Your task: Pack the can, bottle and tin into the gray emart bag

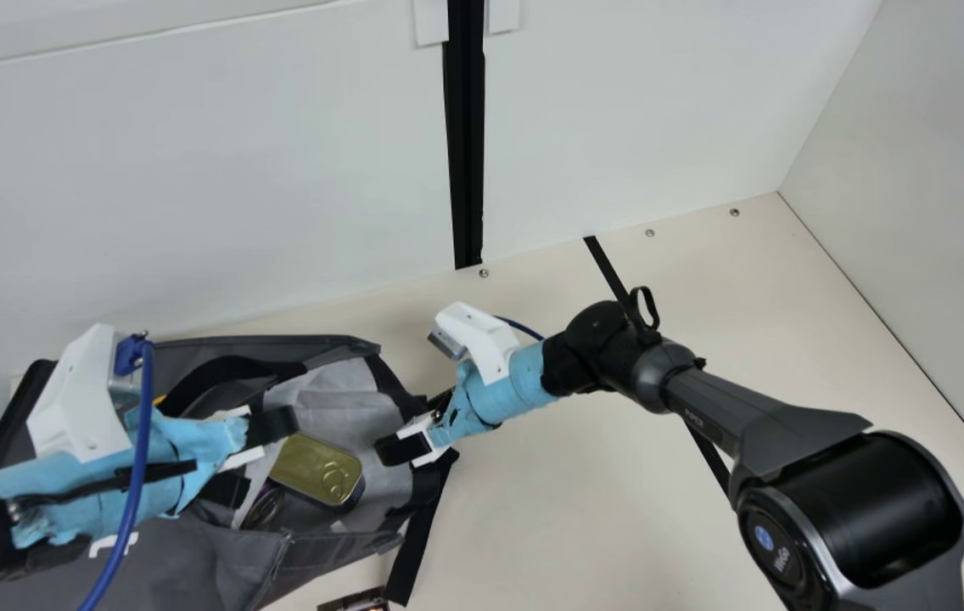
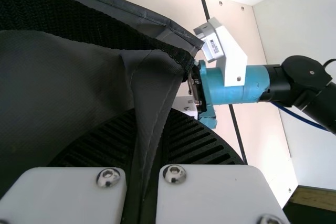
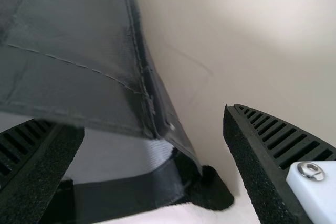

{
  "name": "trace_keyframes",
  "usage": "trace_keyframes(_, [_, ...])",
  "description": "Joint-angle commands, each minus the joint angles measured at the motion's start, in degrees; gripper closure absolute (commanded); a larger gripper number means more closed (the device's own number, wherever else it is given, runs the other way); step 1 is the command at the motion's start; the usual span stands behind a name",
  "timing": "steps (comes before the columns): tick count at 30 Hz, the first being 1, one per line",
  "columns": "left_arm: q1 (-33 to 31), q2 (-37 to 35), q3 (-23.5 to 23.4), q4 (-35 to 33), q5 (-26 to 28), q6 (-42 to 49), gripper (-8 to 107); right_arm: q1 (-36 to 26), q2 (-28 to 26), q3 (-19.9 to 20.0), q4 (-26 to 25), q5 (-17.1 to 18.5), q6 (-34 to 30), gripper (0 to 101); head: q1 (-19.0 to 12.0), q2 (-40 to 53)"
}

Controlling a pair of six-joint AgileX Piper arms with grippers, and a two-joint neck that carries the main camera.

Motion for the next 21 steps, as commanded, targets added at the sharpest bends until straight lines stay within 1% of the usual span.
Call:
trace_keyframes(1, [0.0, 0.0, 0.0, 0.0, 0.0, 0.0, 89, 0.4, 0.6, -0.4, 0.3, 0.1, 0.0, 10, -1.3, 0.0])
trace_keyframes(11, [0.0, 0.0, 0.0, 0.0, 0.0, 0.0, 89, 2.6, 3.2, -1.7, 2.0, 0.9, -0.1, 10, -1.3, 0.0])
trace_keyframes(21, [0.0, 0.0, 0.0, 0.0, 0.0, 0.0, 89, 2.6, 4.0, -1.1, 4.3, 2.6, -0.4, 77, -1.3, 0.0])
